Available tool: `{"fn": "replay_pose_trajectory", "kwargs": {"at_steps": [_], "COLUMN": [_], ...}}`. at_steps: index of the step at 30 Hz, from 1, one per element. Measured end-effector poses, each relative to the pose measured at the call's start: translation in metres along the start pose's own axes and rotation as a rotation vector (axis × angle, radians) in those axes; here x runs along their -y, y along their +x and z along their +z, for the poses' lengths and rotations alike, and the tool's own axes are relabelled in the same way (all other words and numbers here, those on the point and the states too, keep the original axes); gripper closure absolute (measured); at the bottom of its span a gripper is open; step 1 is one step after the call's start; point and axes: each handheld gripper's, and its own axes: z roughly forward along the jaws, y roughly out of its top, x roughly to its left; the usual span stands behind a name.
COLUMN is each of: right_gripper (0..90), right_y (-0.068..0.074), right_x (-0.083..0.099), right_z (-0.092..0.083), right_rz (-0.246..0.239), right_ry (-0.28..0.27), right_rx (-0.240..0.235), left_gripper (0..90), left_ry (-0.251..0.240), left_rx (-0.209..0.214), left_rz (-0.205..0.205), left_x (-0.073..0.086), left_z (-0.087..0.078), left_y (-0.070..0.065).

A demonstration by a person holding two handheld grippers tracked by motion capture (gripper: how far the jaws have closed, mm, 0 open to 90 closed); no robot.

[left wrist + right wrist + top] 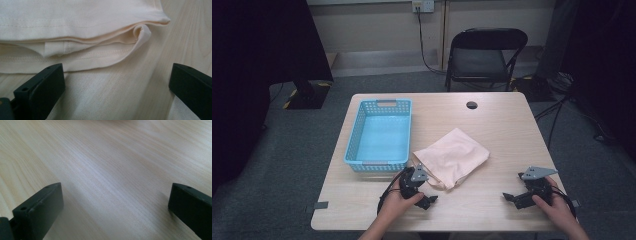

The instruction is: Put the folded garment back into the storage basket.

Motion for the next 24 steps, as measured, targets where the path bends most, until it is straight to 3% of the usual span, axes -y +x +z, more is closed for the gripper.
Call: {"fn": "replay_pose_trajectory", "kwargs": {"at_steps": [6, 11, 14, 24], "right_gripper": [0.0, 0.0, 0.0, 0.0], "right_y": [0.0, 0.0, 0.0, 0.0], "right_x": [0.0, 0.0, 0.0, 0.0], "right_z": [0.0, 0.0, 0.0, 0.0], "right_rz": [0.0, 0.0, 0.0, 0.0], "right_ry": [0.0, 0.0, 0.0, 0.0], "right_rx": [0.0, 0.0, 0.0, 0.0], "left_gripper": [0.6, 3.2, 3.4, 4.5], "left_ry": [0.007, 0.018, -0.016, -0.03], "left_rx": [-0.004, 0.0, 0.028, 0.005], "left_rz": [0.002, -0.035, -0.066, -0.07], "left_x": [0.0, -0.003, -0.006, -0.018], "left_z": [-0.001, -0.004, -0.006, -0.015], "left_y": [0.0, 0.001, 0.001, 0.001]}}
